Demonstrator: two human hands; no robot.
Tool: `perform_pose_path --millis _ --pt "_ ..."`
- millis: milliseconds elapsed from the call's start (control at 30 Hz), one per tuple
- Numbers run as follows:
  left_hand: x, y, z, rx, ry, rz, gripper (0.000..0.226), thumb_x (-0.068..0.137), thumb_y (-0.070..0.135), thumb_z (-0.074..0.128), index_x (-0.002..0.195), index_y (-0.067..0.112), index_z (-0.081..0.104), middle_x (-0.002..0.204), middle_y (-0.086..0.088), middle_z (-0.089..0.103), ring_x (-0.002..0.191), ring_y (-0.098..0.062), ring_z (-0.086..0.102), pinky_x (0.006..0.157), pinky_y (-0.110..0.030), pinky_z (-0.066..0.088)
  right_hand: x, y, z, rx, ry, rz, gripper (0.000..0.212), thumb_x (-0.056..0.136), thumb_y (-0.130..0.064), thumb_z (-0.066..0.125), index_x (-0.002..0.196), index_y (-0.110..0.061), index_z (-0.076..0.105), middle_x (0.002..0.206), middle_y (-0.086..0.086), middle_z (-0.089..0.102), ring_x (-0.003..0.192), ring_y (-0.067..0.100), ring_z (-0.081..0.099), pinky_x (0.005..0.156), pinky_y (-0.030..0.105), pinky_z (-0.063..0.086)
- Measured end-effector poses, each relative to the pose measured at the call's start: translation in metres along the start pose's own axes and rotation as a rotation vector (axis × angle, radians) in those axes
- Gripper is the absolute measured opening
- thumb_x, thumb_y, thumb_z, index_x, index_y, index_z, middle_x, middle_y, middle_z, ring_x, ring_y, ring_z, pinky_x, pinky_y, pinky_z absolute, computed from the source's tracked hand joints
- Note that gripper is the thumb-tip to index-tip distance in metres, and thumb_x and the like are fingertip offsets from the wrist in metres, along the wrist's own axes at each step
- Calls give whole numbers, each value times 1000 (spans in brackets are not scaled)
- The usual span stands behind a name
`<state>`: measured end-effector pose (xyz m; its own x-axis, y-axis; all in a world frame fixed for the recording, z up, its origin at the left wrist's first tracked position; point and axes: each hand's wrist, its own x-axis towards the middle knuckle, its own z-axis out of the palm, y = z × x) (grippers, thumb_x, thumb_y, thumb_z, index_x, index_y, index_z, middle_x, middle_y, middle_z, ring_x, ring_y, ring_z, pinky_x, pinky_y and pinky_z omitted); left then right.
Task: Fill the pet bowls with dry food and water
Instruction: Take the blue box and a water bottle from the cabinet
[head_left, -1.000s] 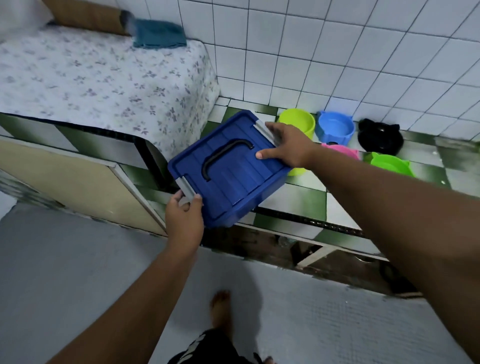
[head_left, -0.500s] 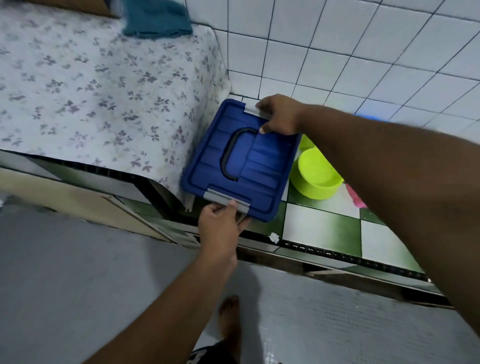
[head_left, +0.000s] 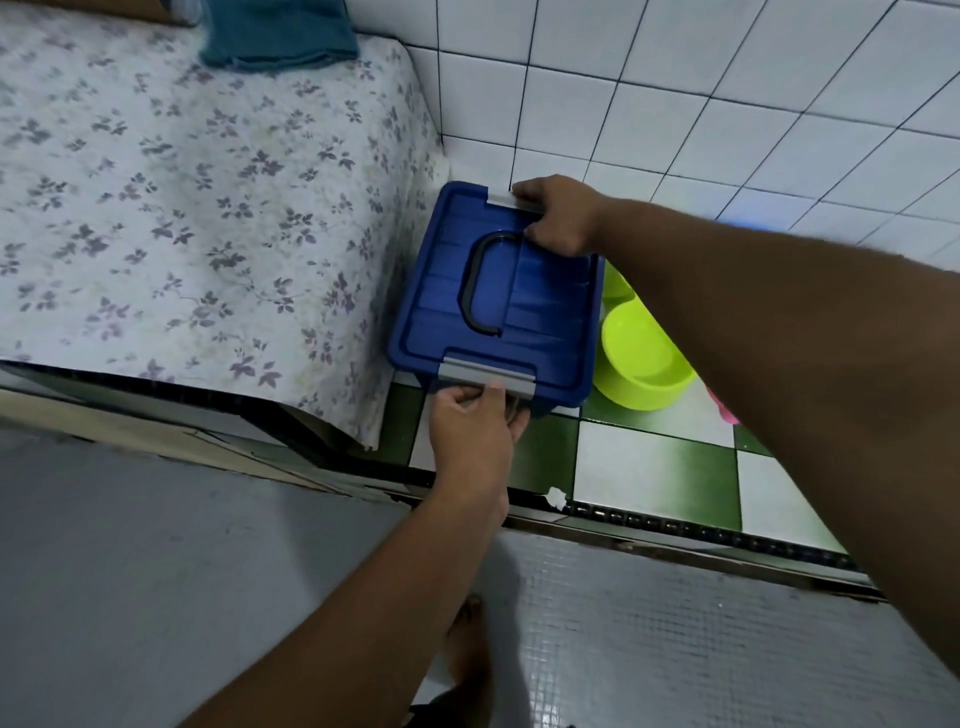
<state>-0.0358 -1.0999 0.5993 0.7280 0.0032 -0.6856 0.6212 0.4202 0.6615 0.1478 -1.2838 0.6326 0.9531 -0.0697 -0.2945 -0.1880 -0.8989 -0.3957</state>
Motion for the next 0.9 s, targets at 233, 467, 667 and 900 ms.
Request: perform_pose_path --millis 233,467,667,900 --pt "-11 -3 -2 96 -63 50 25 102 7 60 124 9 51 115 -8 70 109 -20 70 97 -38 58 -30 4 9 79 97 -28 60 96 -21 55 153 -17 37 157 6 39 144 24 36 116 26 26" --pt "-37 -19 -23 660 -151 248 64 97 35 68 152 22 38 120 7 59 114 -15 60 110 -45 48 -134 22 21 163 250 -48 58 95 -25 59 149 -11 43 151 9 47 139 23 44 112 23 30" --pt "-86 -56 -31 889 -269 355 49 98 34 67 142 24 49 134 -1 57 117 -15 57 94 -28 44 -259 59 54 274 299 -53 59 94 -24 62 148 -11 44 152 5 46 142 19 40 112 19 25" --pt "-131 -124 -47 1026 -377 390 37 99 30 66 134 23 56 133 -1 59 116 -15 58 91 -26 43 -373 117 101 399 310 66 58 92 -24 65 146 -9 48 149 7 50 139 18 45 115 26 31"
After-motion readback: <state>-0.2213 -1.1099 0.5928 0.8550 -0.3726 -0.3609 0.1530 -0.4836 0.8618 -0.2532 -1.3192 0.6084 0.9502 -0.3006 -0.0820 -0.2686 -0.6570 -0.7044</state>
